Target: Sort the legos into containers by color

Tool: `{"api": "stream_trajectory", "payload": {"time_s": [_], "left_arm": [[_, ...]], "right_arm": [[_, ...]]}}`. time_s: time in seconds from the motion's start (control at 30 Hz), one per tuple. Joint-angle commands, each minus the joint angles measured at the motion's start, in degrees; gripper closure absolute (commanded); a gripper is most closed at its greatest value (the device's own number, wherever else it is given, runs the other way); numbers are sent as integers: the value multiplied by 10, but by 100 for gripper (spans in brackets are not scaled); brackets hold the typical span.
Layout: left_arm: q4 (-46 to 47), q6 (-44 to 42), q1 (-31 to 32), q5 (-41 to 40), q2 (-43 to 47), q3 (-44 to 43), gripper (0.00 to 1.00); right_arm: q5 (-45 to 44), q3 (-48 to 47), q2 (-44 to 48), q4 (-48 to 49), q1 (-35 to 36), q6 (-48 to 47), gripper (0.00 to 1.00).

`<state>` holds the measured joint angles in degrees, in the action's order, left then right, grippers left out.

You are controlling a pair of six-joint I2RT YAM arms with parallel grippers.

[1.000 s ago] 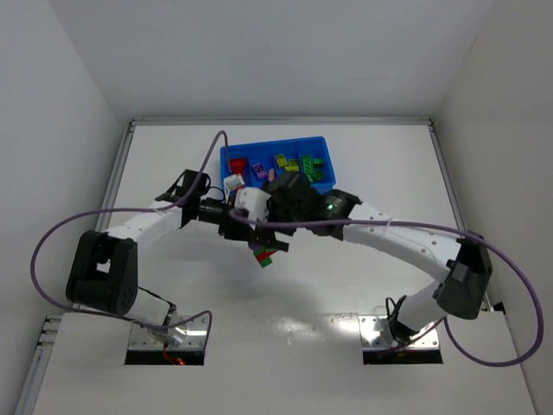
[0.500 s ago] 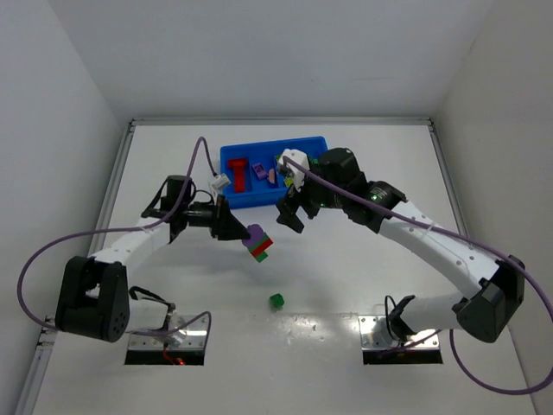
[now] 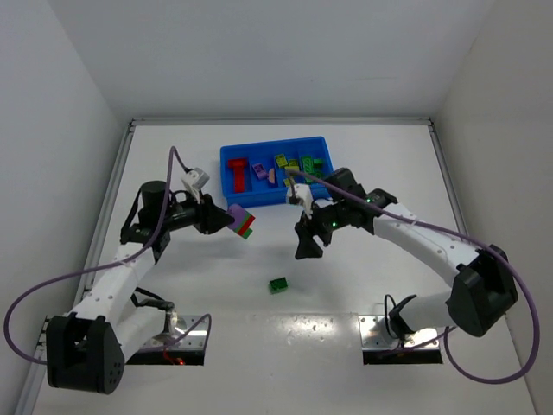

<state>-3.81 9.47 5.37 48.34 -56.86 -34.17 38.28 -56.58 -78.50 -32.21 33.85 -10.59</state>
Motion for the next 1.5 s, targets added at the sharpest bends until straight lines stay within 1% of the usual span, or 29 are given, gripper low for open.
{"api": "stream_trajectory", "payload": {"time_s": [0.0,0.03,0.1,0.13,0.2,0.23,0.27,0.3,0.33,0.37,0.4,0.47,0.57,0.73,0.83,0.97,1.03,1.23,1.43,1.47], "left_arm": [[-8,-15,-11,-60,29,-22,100],[-14,-15,-20,-60,34,-27,100],[-14,-8,-28,-60,34,-37,100],[-19,-3,-35,-60,34,-44,100],[-28,-2,-40,-60,34,-54,100],[-28,-2,-49,-52,34,-62,100],[-35,-2,-57,-52,34,-70,100],[-35,3,-62,-52,34,-75,100],[-40,3,-62,-52,34,-80,100],[-40,3,-79,-47,34,-91,100],[-40,9,-85,-47,34,-96,100],[-40,17,-111,-47,29,-107,100],[-35,24,-134,-32,29,-113,100],[-40,24,-175,-2,24,-119,100],[-40,24,-180,18,12,-119,100],[-35,29,-185,23,6,-119,100],[-29,29,-185,23,6,-119,100],[-23,29,-196,28,1,-119,100],[-17,34,-201,33,-5,-119,100],[-17,34,-201,39,-11,-119,100]], "right_arm": [[8,32,34,-30,50,-83,32],[-20,44,34,-30,82,-89,32],[-36,66,48,-22,114,-105,32],[-62,76,54,-3,152,-105,32],[-84,83,54,6,183,-122,32],[-90,83,37,6,204,-131,31],[-100,83,37,6,214,-137,28],[-125,83,27,17,225,-137,28],[-136,78,19,31,241,-137,26],[-145,72,-5,39,247,-137,21],[-166,61,-17,49,253,-125,20],[-167,48,-40,71,271,-117,17],[-174,35,-74,88,299,-117,15],[-203,40,-98,118,307,-117,3],[-223,34,-111,124,307,-95,0],[-247,28,-123,139,301,-58,0],[-247,23,-142,145,301,-51,0],[-247,23,-162,156,301,-46,0],[-241,12,-203,166,272,-26,0],[-240,12,-203,166,263,-19,2]]}}
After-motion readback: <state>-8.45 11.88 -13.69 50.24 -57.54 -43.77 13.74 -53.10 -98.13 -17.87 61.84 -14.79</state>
